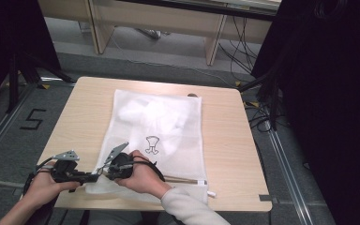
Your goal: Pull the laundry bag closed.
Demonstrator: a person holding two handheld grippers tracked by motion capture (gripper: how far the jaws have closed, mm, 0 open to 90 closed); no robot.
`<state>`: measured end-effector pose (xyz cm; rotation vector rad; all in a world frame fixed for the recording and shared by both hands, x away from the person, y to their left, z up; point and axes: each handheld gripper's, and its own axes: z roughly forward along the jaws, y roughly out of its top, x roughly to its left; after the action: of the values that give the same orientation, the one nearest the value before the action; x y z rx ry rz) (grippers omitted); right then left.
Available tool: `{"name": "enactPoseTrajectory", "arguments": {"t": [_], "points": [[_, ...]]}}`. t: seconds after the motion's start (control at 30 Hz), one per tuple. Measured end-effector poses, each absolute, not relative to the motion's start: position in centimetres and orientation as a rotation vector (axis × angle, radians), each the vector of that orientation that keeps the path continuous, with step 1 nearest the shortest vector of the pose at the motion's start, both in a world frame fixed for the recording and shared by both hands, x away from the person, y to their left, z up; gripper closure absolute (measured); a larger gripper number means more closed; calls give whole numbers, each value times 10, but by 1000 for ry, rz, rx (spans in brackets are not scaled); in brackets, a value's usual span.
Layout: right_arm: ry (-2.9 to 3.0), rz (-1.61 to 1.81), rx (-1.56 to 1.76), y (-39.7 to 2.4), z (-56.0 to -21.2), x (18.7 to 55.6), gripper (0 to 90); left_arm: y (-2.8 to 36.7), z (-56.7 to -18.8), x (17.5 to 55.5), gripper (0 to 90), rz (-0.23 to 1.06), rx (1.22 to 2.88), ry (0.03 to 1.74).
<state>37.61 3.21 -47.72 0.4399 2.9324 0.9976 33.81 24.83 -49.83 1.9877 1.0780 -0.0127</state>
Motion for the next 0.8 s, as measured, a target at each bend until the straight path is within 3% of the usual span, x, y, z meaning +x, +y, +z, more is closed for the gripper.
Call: {"name": "enactPoseTrajectory", "arguments": {"t": [0.8], "points": [[2943, 999, 470, 21, -482, 374, 825, 249, -498, 338, 853, -10, 2010, 1080]]}}
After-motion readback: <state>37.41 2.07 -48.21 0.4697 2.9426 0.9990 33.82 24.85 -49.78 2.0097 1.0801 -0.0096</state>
